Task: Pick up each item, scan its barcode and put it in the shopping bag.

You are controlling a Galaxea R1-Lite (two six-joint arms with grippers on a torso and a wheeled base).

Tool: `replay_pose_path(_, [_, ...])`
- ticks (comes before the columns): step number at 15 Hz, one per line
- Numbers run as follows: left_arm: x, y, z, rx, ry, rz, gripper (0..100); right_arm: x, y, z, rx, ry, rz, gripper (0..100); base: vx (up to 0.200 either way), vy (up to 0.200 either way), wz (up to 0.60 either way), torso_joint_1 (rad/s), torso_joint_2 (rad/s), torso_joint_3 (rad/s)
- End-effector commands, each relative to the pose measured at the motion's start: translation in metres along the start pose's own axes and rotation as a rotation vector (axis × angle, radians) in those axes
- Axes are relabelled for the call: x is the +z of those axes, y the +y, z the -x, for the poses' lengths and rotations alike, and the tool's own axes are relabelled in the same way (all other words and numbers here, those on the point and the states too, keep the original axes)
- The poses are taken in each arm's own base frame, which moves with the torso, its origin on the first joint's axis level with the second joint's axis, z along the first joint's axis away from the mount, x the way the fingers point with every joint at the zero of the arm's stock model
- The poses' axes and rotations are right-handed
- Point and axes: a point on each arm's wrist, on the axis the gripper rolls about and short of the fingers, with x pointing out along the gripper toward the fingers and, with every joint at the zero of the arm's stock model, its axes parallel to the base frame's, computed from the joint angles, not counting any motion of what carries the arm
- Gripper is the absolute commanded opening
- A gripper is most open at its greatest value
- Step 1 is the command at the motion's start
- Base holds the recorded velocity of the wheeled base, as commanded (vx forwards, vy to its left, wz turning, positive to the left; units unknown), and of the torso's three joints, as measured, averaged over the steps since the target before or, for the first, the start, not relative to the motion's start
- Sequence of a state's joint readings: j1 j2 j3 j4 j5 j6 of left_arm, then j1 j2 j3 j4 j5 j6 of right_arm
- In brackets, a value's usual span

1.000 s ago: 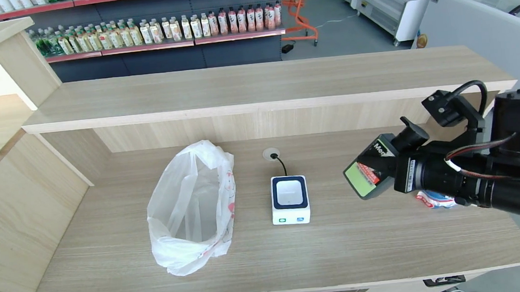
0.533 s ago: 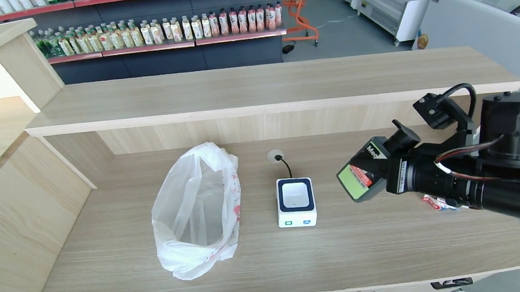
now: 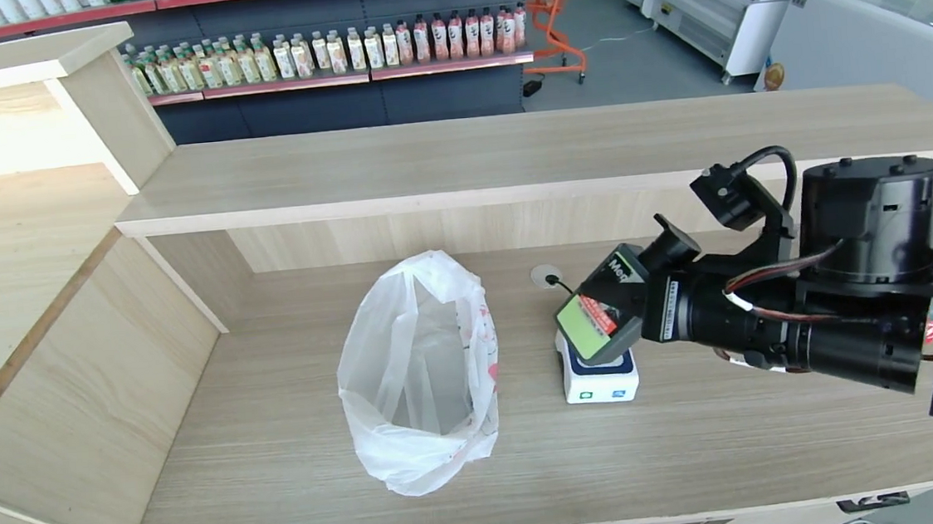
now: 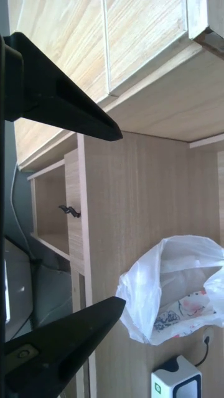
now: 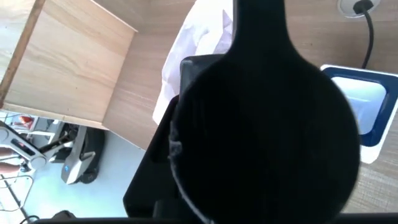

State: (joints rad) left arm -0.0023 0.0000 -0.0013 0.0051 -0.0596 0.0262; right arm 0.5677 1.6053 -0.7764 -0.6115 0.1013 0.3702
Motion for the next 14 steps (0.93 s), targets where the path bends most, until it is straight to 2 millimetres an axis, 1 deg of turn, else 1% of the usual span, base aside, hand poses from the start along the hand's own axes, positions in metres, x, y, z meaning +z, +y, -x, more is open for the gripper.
replay_pose_path(1, [0.000,0.000,0.000,0.001,0.001,0.000,100,-0.010,-0.008,-0.035,-0.024,0.055,-0.037,0,0.000,0.000,0.00,0.000,0.00,0.000])
replay_pose_path(4, [0.000,0.000,0.000,0.001,-0.001,0.000,100,-0.026,-0.016,-0.065,-0.048,0.124,-0.081,0,0.000,0.000,0.00,0.000,0.00,0.000])
replay_pose_path(5, [0.000,0.000,0.000,0.001,-0.001,0.000,100,-0.029,-0.017,-0.071,-0.047,0.136,-0.082,0,0.000,0.000,0.00,0.000,0.00,0.000])
replay_pose_path(7, [0.000,0.000,0.000,0.001,0.001,0.000,100,-0.038,-0.021,-0.095,-0.031,0.168,-0.083,0,0.000,0.000,0.00,0.000,0.00,0.000])
replay_pose_path(8, [0.000,0.000,0.000,0.001,0.001,0.000,100,-0.042,-0.024,-0.107,-0.031,0.178,-0.065,0,0.000,0.000,0.00,0.000,0.00,0.000])
replay_pose_path(9, [0.000,0.000,0.000,0.001,0.001,0.000,100,-0.042,-0.026,-0.114,-0.028,0.172,-0.041,0,0.000,0.000,0.00,0.000,0.00,0.000])
replay_pose_path(10, [0.000,0.000,0.000,0.001,0.001,0.000,100,-0.047,-0.029,-0.129,-0.008,0.181,0.014,0,0.000,0.000,0.00,0.000,0.00,0.000])
replay_pose_path(12, [0.000,0.000,0.000,0.001,0.001,0.000,100,-0.060,-0.030,-0.142,0.073,0.231,0.072,0,0.000,0.000,0.00,0.000,0.00,0.000])
replay_pose_path(13, [0.000,0.000,0.000,0.001,-0.001,0.000,100,-0.064,-0.028,-0.147,0.090,0.240,0.098,0,0.000,0.000,0.00,0.000,0.00,0.000])
replay_pose_path(14, [0.000,0.000,0.000,0.001,0.001,0.000,100,-0.069,-0.023,-0.159,0.118,0.240,0.154,0,0.000,0.000,0.00,0.000,0.00,0.000])
